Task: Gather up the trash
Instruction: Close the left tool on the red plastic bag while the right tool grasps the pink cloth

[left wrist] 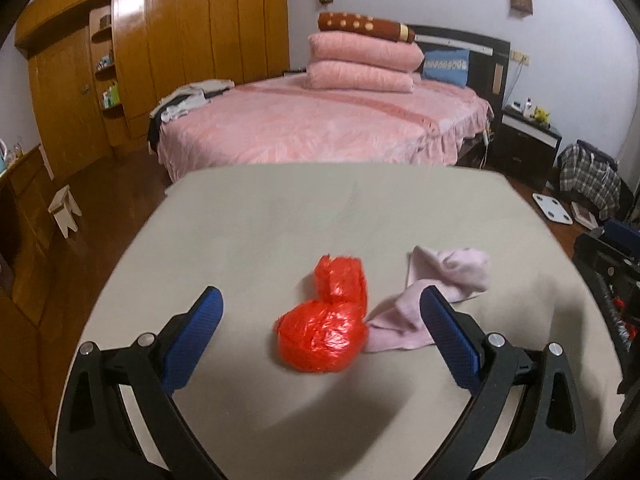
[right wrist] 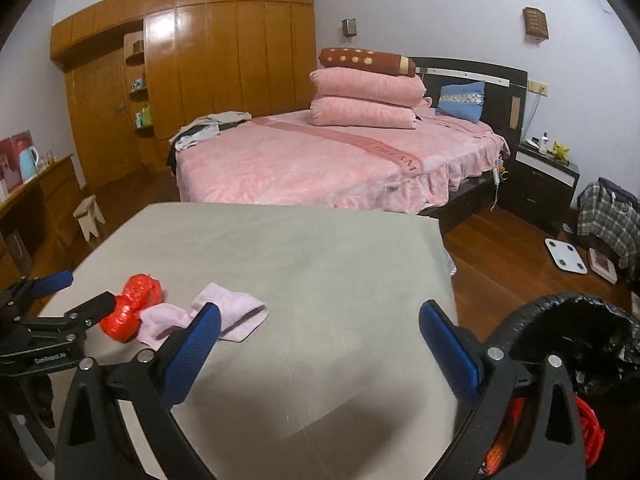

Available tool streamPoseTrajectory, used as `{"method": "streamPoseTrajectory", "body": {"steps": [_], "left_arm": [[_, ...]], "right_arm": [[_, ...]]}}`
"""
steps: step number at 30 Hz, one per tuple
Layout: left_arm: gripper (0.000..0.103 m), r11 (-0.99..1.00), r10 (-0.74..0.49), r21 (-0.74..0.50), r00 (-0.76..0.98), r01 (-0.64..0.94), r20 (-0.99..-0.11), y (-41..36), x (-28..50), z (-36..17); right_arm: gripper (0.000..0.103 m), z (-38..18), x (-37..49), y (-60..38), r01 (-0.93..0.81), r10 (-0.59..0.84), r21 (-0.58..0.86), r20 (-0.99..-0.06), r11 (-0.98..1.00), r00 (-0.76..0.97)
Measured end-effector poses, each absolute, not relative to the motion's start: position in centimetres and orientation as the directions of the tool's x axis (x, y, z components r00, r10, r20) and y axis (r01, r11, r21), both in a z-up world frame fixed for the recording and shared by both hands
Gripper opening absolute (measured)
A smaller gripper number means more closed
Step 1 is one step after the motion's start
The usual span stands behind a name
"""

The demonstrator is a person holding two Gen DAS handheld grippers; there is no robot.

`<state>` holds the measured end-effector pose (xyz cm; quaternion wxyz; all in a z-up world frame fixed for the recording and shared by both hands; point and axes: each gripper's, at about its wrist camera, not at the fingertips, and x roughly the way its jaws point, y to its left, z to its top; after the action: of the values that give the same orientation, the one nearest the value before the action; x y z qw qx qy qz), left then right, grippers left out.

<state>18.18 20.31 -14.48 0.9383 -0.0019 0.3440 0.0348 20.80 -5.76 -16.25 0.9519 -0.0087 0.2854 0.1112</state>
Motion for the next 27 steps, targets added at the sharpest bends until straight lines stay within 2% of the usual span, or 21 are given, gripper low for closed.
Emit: {"method": "streamPoseTrajectory", "body": {"steps": [3,5,7,12,14,15,18,19,20,21,27], "left_arm": [[0.096,0.998,0.054,0.010,0.739,-0.063,-0.671,20.9,19.0,-15.9],[0.086,0.998,0.040,-0.007,0.722,-0.063,-0.691,21.3,19.7,-16.7],[0.080,0.998,0.026,-0.024,0.699,-0.062,-0.715,21.6,20.2,-17.5],[0.076,0.997,-0.001,-0.053,0.659,-0.058,-0.753,22.1,21.1,-18.8],[0.069,0.997,-0.009,-0.057,0.633,-0.055,-0.774,22.1,21.5,-19.4],[0.069,0.997,-0.010,-0.057,0.626,-0.056,-0.780,22.1,21.6,-19.5],[0.067,0.997,-0.006,-0.054,0.626,-0.058,-0.780,22.1,21.6,-19.6],[0.063,0.997,-0.005,-0.053,0.626,-0.058,-0.779,22.0,21.6,-19.6],[0.053,0.997,-0.001,-0.051,0.629,-0.061,-0.777,22.0,21.5,-19.5],[0.050,0.997,0.003,-0.048,0.631,-0.064,-0.775,21.9,21.5,-19.5],[0.046,0.994,0.006,-0.069,0.666,-0.087,-0.746,22.3,20.6,-18.5]], "right_arm": [[0.097,-17.2,21.7,-5.1,-0.209,0.199,0.048,-0.567,0.977,0.799],[0.097,-17.6,22.2,-4.9,-0.206,0.193,0.044,-0.579,0.977,0.792],[0.097,-18.3,22.6,-4.6,-0.206,0.182,0.029,-0.593,0.978,0.784],[0.097,-19.8,23.5,-4.0,-0.204,0.166,0.015,-0.637,0.979,0.753],[0.097,-20.2,23.6,-3.7,-0.211,0.164,0.007,-0.653,0.977,0.739],[0.097,-20.3,23.7,-3.6,-0.214,0.166,0.007,-0.657,0.977,0.735],[0.097,-20.5,23.9,-3.4,-0.218,0.163,0.001,-0.670,0.976,0.725],[0.097,-20.6,23.9,-3.4,-0.219,0.165,0.003,-0.671,0.976,0.723],[0.097,-20.5,23.9,-3.4,-0.220,0.171,0.012,-0.670,0.975,0.722],[0.097,-20.5,24.0,-3.4,-0.220,0.176,0.019,-0.668,0.975,0.723],[0.097,-19.5,23.8,-2.8,-0.274,0.245,0.056,-0.641,0.960,0.727]]}}
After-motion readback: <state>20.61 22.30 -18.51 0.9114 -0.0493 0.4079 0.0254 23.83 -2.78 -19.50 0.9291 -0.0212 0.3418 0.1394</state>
